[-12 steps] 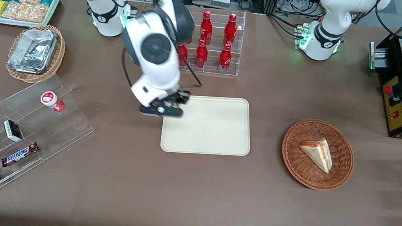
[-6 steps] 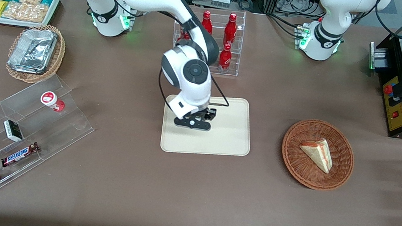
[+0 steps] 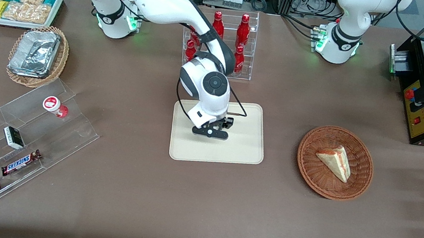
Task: Place green gum on tray
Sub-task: 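Lower the gum bottle onto the tray and open the right gripper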
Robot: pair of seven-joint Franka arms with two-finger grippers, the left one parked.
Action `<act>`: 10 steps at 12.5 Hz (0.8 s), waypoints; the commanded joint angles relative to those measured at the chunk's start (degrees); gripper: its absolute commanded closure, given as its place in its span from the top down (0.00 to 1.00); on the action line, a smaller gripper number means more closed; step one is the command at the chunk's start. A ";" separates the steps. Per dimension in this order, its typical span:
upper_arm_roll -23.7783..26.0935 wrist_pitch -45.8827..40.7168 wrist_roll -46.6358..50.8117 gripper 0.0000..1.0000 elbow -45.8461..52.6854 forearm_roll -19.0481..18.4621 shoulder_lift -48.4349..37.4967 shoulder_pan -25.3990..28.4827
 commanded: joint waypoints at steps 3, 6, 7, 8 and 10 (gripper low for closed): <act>-0.27 -0.16 -0.37 1.00 2.24 1.53 0.74 -0.62; -0.36 -1.04 -0.46 1.00 1.46 1.53 -2.33 -2.47; -0.36 -2.17 -0.64 1.00 0.15 1.53 -4.86 -3.00; -0.36 -4.62 -1.25 1.00 -1.26 1.53 -8.11 -3.61; -0.36 -11.81 -2.74 1.00 -2.67 1.53 -15.05 -5.72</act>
